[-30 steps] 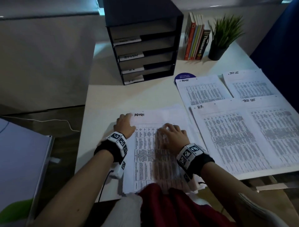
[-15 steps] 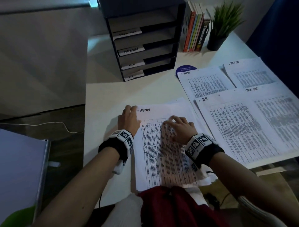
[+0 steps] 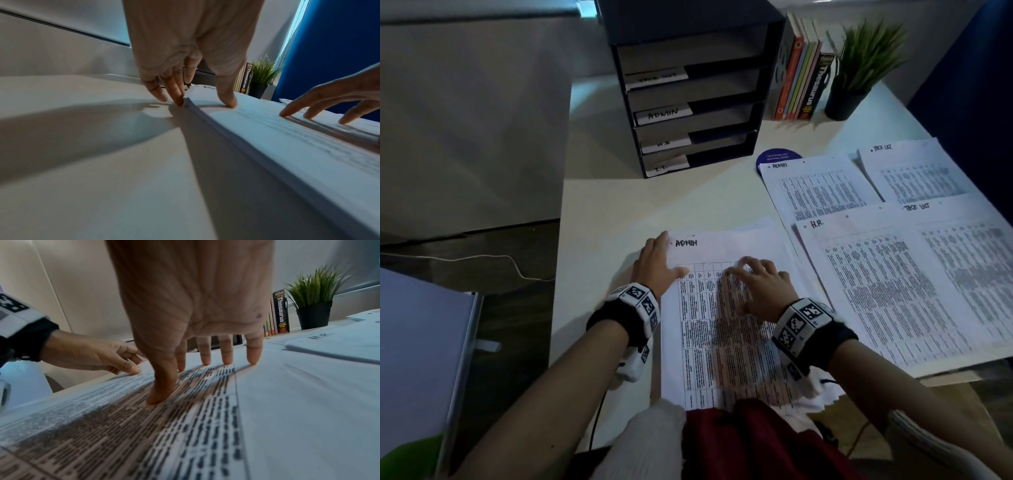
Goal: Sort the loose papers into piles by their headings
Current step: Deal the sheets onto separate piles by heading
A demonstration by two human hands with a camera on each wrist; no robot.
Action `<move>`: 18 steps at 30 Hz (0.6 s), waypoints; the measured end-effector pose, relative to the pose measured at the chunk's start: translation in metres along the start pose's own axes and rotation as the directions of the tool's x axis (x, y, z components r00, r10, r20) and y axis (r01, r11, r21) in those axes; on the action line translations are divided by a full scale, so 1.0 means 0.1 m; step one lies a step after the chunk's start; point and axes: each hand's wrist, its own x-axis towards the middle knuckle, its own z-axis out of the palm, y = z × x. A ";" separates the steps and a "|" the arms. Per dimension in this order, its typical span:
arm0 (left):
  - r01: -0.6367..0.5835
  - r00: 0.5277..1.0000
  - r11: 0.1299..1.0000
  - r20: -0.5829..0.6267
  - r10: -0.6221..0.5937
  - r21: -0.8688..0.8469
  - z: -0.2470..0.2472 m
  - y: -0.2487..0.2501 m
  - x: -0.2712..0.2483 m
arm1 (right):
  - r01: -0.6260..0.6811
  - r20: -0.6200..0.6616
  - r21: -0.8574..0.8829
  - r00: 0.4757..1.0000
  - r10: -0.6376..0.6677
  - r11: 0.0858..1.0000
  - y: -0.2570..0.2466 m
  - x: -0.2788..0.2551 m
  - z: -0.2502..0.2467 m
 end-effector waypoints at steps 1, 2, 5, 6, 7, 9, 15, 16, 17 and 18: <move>-0.002 1.000 1.000 -0.010 0.002 0.006 0.00 0.00 0.01 | 0.001 -0.003 0.001 1.000 -0.001 1.000 0.00 0.00 0.00; -0.004 1.000 1.000 -0.025 0.005 0.011 0.00 0.00 0.03 | 0.000 -0.006 0.002 1.000 0.000 1.000 0.00 0.00 0.00; -0.009 0.997 1.000 -0.077 0.008 -0.004 -0.02 0.01 0.05 | -0.010 -0.003 0.006 1.000 0.010 1.000 0.00 0.00 0.00; -0.018 0.995 1.000 -0.102 0.017 -0.007 -0.04 0.02 0.05 | -0.012 0.000 0.007 1.000 0.012 1.000 -0.01 0.00 0.00; -0.027 0.992 1.000 -0.125 0.026 -0.011 -0.05 0.03 0.06 | -0.010 0.006 0.010 1.000 0.010 1.000 -0.01 0.00 -0.01; -0.045 0.986 0.998 -0.162 0.039 -0.033 -0.08 0.06 0.05 | -0.012 0.020 0.017 1.000 0.011 1.000 -0.03 0.01 -0.05; -0.267 0.926 0.961 -0.260 0.275 0.066 -0.06 0.12 -0.17 | 0.031 -0.027 0.211 0.999 -0.026 0.977 -0.27 0.25 -0.20; -0.302 0.917 0.951 -0.256 0.308 0.063 -0.05 0.12 -0.20 | 0.041 -0.055 0.339 0.998 -0.023 0.940 -0.33 0.30 -0.22; -0.332 0.912 0.942 -0.241 0.333 0.045 -0.05 0.12 -0.23 | 0.042 -0.087 0.471 0.996 -0.001 0.881 -0.39 0.35 -0.22; -0.360 0.907 0.933 -0.226 0.354 0.016 -0.05 0.10 -0.25 | 0.026 -0.106 0.596 0.993 0.047 0.803 -0.43 0.40 -0.21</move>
